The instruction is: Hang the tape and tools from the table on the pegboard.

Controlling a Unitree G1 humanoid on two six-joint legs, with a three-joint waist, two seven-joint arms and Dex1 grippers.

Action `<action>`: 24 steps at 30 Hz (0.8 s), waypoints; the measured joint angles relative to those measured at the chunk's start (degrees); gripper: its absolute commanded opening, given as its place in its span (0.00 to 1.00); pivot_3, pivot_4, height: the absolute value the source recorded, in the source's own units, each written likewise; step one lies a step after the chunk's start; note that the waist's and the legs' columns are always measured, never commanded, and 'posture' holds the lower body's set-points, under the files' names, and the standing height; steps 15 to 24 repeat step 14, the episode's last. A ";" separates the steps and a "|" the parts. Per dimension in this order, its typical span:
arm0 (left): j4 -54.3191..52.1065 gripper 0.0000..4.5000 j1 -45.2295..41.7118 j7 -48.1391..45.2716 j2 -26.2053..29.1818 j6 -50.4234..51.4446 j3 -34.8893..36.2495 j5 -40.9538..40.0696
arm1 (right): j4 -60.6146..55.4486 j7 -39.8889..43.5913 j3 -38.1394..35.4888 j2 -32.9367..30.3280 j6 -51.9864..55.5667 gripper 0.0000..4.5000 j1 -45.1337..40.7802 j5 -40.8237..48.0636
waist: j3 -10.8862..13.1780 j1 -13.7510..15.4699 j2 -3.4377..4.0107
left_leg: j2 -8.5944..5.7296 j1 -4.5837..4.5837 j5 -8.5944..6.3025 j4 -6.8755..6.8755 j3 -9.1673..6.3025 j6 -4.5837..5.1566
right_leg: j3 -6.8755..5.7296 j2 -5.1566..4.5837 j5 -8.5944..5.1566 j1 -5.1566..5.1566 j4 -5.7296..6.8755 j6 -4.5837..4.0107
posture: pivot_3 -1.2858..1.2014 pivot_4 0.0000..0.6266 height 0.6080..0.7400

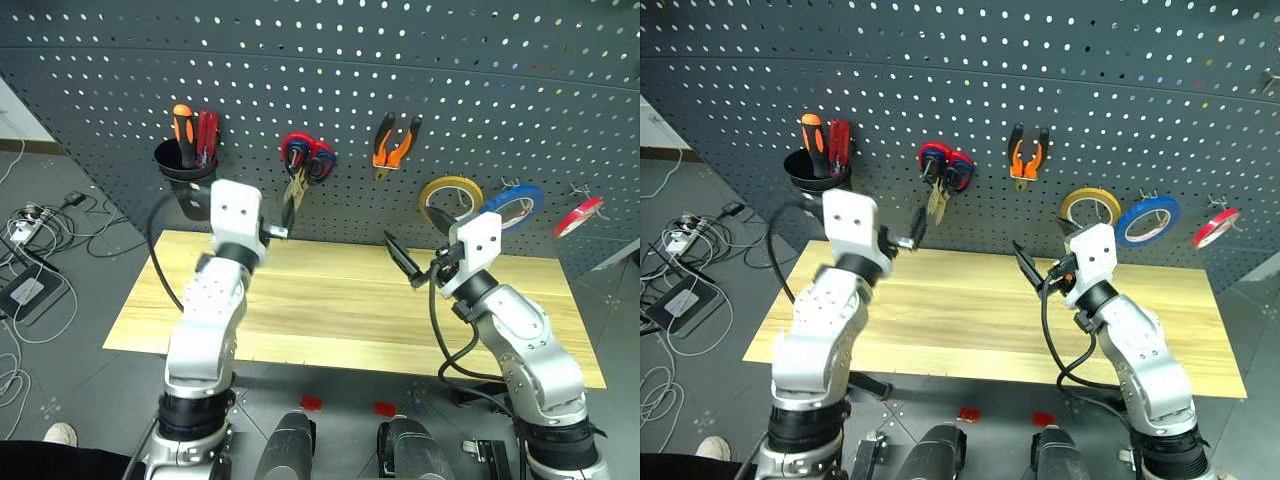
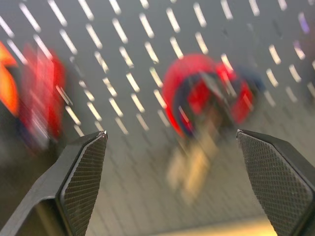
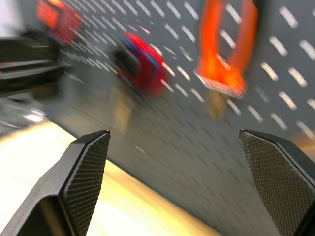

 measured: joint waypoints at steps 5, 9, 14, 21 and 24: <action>5.59 0.99 5.35 -0.26 -0.76 0.02 -0.34 -0.64 | 2.05 -7.60 -0.48 2.87 4.24 1.00 3.16 -5.71 | -0.26 0.01 0.18 | -0.02 0.00 -0.03 -0.02 0.03 0.06 | 0.01 -0.01 0.00 0.01 -0.06 0.00 | 0.56 0.26 1.00; 10.55 0.99 7.26 -1.44 -0.80 -2.30 0.27 -1.29 | 3.45 -10.70 -1.14 4.08 6.21 1.00 6.60 -8.36 | -0.33 0.02 0.24 | -0.01 0.00 -0.04 -0.02 0.02 0.08 | -0.01 -0.01 0.00 0.03 -0.09 0.00 | 0.55 0.25 1.00; 13.96 0.99 9.60 -3.35 -0.81 -5.31 0.26 -2.20 | 4.46 -12.63 -2.98 5.50 7.07 1.00 11.38 -8.97 | -0.85 -0.30 0.54 | 0.01 0.02 -0.08 -0.04 0.10 0.14 | 0.06 -0.01 0.00 0.04 -0.12 0.00 | 0.54 0.26 1.00; 13.96 0.99 9.60 -3.35 -0.81 -5.31 0.26 -2.20 | 4.46 -12.63 -2.98 5.50 7.07 1.00 11.38 -8.97 | -0.85 -0.30 0.54 | 0.01 0.02 -0.08 -0.04 0.10 0.14 | 0.06 -0.01 0.00 0.04 -0.12 0.00 | 0.54 0.26 1.00; 13.96 0.99 9.60 -3.35 -0.81 -5.31 0.26 -2.20 | 4.46 -12.63 -2.98 5.50 7.07 1.00 11.38 -8.97 | -0.85 -0.30 0.54 | 0.01 0.02 -0.08 -0.04 0.10 0.14 | 0.06 -0.01 0.00 0.04 -0.12 0.00 | 0.54 0.26 1.00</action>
